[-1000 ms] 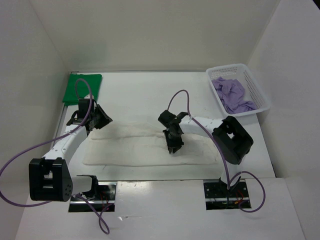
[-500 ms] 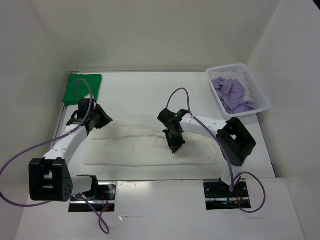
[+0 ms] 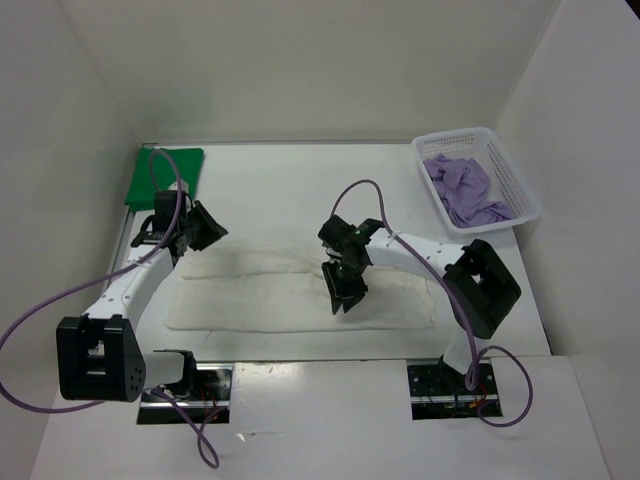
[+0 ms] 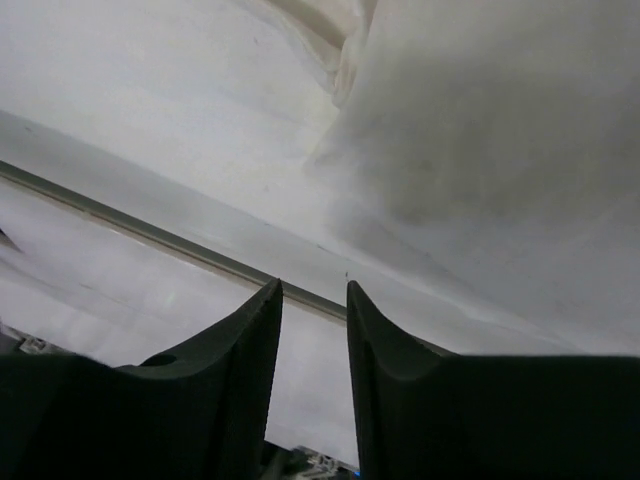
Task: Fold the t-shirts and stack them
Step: Fold the other side of the tshirt into a rectangle
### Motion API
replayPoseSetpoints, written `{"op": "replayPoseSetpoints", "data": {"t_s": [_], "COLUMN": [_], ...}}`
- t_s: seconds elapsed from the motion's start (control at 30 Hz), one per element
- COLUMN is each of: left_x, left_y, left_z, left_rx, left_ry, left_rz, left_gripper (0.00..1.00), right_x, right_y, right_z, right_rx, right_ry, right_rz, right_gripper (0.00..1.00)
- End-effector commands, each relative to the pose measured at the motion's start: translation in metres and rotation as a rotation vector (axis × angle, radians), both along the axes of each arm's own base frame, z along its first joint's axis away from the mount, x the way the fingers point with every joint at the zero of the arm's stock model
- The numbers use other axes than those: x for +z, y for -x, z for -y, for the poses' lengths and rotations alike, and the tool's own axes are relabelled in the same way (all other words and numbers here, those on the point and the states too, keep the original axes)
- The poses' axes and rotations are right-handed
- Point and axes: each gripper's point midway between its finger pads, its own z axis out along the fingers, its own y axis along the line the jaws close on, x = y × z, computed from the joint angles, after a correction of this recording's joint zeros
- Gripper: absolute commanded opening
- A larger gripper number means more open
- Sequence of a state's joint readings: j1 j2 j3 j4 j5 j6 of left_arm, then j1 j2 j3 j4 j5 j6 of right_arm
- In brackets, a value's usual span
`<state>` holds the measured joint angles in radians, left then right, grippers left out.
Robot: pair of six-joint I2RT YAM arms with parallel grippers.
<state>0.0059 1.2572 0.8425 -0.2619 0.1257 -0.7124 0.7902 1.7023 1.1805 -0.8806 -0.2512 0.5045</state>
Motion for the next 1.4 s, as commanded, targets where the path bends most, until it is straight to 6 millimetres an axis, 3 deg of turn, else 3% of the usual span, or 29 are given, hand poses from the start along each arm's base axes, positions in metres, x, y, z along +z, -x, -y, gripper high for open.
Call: {"op": "replayPoseSetpoints", "data": {"t_s": [0.0,0.07,0.2,0.27,0.33,0.47,0.6,0.63,0.67,0.7,0.73,0.77,0.8,0.87,1.03,1.1,1.3,1.37], "left_x": [0.014,0.011,0.008,0.001,-0.009,-0.033,-0.066,-0.069,-0.07,-0.077,-0.077,-0.079,-0.082,-0.084,-0.097,-0.099,-0.11,-0.11], "left_y": [-0.008,-0.005,-0.002,0.001,0.002,0.005,0.011,0.009,0.007,0.007,0.004,0.0,0.001,-0.004,-0.009,-0.011,-0.012,-0.012], "left_z": [0.001,-0.001,-0.013,-0.022,-0.026,-0.03,-0.027,-0.025,-0.022,-0.022,-0.02,-0.02,-0.02,-0.02,-0.028,-0.032,-0.046,-0.045], "left_rx": [-0.013,-0.01,0.004,0.035,0.049,0.05,0.027,0.018,0.007,0.006,0.0,-0.001,-0.001,-0.001,0.018,0.03,0.058,0.052], "left_ry": [0.013,-0.004,-0.075,-0.119,-0.134,-0.157,-0.131,-0.12,-0.107,-0.107,-0.1,-0.1,-0.099,-0.099,-0.096,-0.094,-0.081,-0.074], "left_rz": [0.036,0.027,0.022,0.002,-0.034,-0.105,-0.217,-0.221,-0.225,-0.243,-0.243,-0.251,-0.26,-0.258,-0.295,-0.298,-0.327,-0.327], "left_gripper": [0.36,0.36,0.36,0.34,0.29,0.21,0.17,0.17,0.17,0.17,0.17,0.17,0.17,0.17,0.17,0.17,0.18,0.18], "right_x": [-0.007,-0.002,0.028,0.04,0.054,0.077,0.064,0.076,0.072,0.051,0.057,0.052,0.033,0.035,0.008,-0.003,-0.015,-0.007], "right_y": [0.004,0.0,-0.022,-0.031,-0.046,-0.085,-0.129,-0.142,-0.149,-0.157,-0.167,-0.171,-0.176,-0.186,-0.194,-0.189,-0.173,-0.169], "right_z": [-0.013,-0.015,-0.024,-0.031,-0.053,-0.099,-0.139,-0.153,-0.159,-0.164,-0.172,-0.174,-0.175,-0.18,-0.187,-0.187,-0.191,-0.192], "right_rx": [0.002,0.001,-0.012,-0.015,-0.022,-0.047,-0.064,-0.055,-0.044,-0.051,-0.045,-0.049,-0.044,-0.045,-0.032,-0.007,0.026,0.031], "right_ry": [-0.056,-0.064,-0.083,-0.102,-0.177,-0.336,-0.372,-0.406,-0.405,-0.372,-0.384,-0.372,-0.336,-0.331,-0.295,-0.264,-0.226,-0.229], "right_rz": [-0.016,0.004,0.104,0.138,0.165,0.277,0.334,0.37,0.378,0.365,0.395,0.395,0.388,0.413,0.386,0.375,0.367,0.379], "right_gripper": [0.4,0.45,0.46,0.28,0.1,0.0,0.0,0.0,0.0,0.0,0.0,0.0,0.0,0.0,0.0,0.0,0.0,0.0]}}
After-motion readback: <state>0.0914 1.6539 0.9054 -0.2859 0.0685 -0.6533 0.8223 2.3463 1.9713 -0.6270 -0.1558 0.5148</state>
